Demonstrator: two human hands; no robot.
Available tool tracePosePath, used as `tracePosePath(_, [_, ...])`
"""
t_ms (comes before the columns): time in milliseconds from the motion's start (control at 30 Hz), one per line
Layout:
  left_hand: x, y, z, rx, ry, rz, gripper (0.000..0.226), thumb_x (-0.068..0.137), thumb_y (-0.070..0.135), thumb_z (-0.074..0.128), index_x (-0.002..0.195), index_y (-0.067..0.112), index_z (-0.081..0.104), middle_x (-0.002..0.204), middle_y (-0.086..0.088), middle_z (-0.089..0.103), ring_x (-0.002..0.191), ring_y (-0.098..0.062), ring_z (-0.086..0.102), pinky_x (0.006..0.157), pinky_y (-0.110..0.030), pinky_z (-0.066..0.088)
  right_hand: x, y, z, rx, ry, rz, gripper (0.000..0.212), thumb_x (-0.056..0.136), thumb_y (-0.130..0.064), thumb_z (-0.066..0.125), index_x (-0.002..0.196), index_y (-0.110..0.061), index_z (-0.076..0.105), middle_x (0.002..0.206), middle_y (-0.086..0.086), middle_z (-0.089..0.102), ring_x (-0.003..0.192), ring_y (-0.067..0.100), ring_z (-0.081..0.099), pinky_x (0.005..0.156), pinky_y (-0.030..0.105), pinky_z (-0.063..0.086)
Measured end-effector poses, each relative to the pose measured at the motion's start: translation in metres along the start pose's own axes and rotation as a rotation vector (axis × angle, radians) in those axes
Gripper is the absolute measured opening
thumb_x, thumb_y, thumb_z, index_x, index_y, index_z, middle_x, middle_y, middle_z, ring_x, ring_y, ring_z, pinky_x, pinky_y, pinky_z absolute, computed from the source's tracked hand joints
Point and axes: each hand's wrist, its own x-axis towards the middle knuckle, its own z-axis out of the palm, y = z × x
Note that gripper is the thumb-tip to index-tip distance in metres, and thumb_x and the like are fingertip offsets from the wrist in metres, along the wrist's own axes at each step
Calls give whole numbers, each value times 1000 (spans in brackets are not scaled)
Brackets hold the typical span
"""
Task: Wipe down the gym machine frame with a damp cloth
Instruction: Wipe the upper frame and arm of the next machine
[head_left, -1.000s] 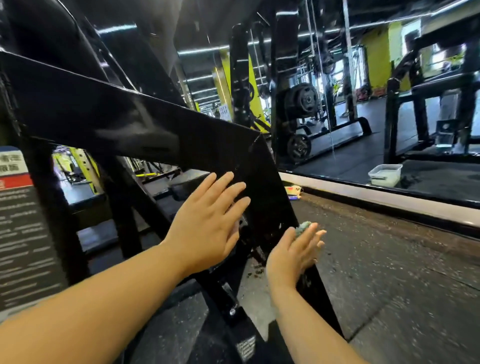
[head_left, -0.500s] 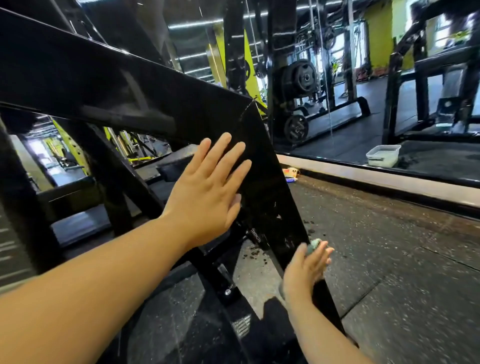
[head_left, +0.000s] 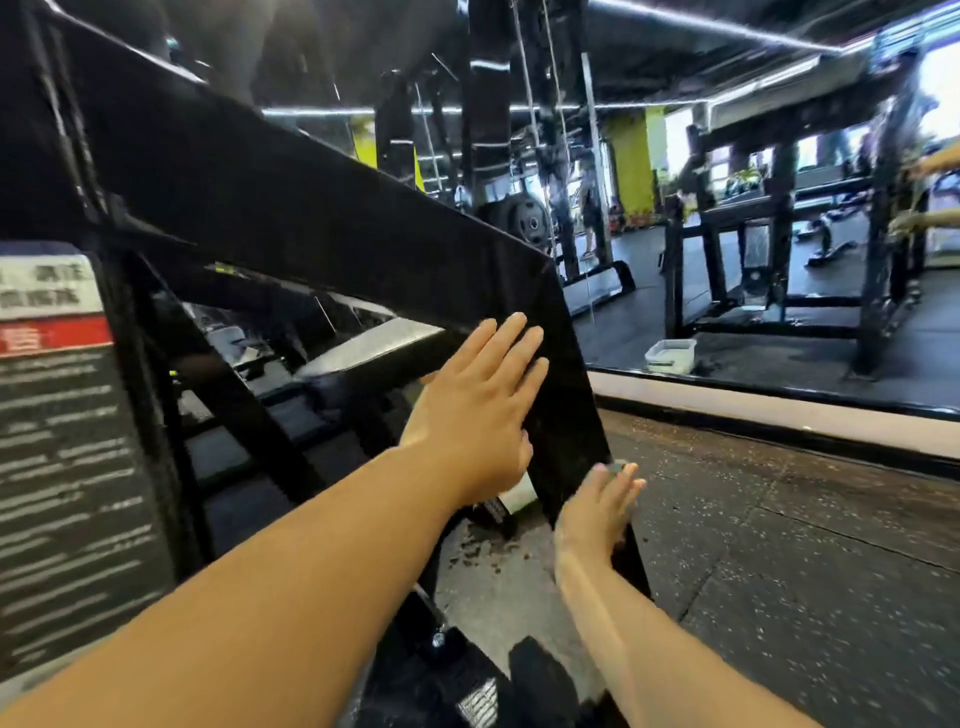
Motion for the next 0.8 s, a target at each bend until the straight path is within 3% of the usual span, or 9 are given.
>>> tracePosePath(67, [0, -4, -4, -26, 1, -5, 62, 98, 41, 17, 150, 16, -4, 156, -8, -18, 142, -27, -24, 107, -40, -24, -8, -59, 12, 53, -21, 2, 55, 105, -35, 22, 154, -19, 1, 162, 3, -9, 148, 20, -6, 117, 45, -1])
tracePosePath(167, [-4, -3, -2, -121, 55, -41, 70, 87, 42, -4, 150, 15, 9, 159, -7, 2, 145, -24, -11, 110, -36, -21, -30, -82, 19, -103, -71, -557, 60, 105, -34, 30, 148, -27, -11, 159, -1, -15, 144, 11, -16, 117, 35, -8])
tracePosePath(233, [-5, 3, 1, -231, 145, -70, 72, 83, 38, 6, 144, 13, 33, 153, -9, 29, 145, -28, 9, 114, -37, -11, -21, -39, 10, -136, -77, -799, 56, 103, -41, 24, 149, -33, -8, 158, -4, -12, 147, 13, -13, 119, 32, -9])
tracePosePath(333, [-10, 15, 18, -170, 172, -88, 62, 82, 34, 26, 134, 11, 50, 143, -13, 44, 140, -33, 23, 115, -44, 6, -5, 56, -13, -79, -76, -484, 49, 102, -44, 18, 146, -42, -3, 160, -7, -11, 146, 8, -12, 120, 32, -6])
tracePosePath(433, [-12, 32, 35, -86, 149, -69, 60, 83, 33, 29, 133, 8, 51, 145, -17, 39, 139, -33, 19, 113, -48, 13, 13, 98, -33, -107, -150, 90, 51, 102, -26, 16, 152, -20, 4, 161, 12, -3, 148, 25, -2, 119, 41, 3])
tracePosePath(533, [-8, 36, 38, -74, 184, -118, 57, 83, 29, 35, 133, 6, 51, 144, -18, 41, 138, -35, 20, 116, -48, 10, 26, 52, -20, -148, -147, 196, 53, 104, -23, 21, 155, -14, 8, 161, 8, -8, 147, 28, -4, 117, 50, 6])
tracePosePath(667, [9, 51, 37, -110, 242, -166, 54, 83, 22, 41, 134, 5, 48, 136, -18, 49, 134, -35, 29, 115, -48, 12, 3, -10, -6, -49, -252, -462, 58, 101, -45, 18, 150, -27, -6, 157, -6, -20, 146, 18, -18, 116, 39, -12])
tracePosePath(733, [13, 60, 37, -119, 236, -170, 55, 83, 23, 40, 134, 4, 48, 134, -18, 50, 132, -34, 31, 115, -47, 11, -4, 7, -7, -55, -230, -826, 58, 101, -48, 13, 152, -26, -4, 160, -4, -11, 147, 17, -16, 117, 44, -9])
tracePosePath(800, [13, 65, 39, -79, 192, -148, 53, 83, 23, 40, 131, 4, 51, 134, -18, 51, 132, -35, 32, 115, -48, 12, 7, 65, -8, -116, -168, -910, 54, 104, -45, 14, 153, -30, -1, 161, -3, -6, 148, 20, -6, 119, 48, 0])
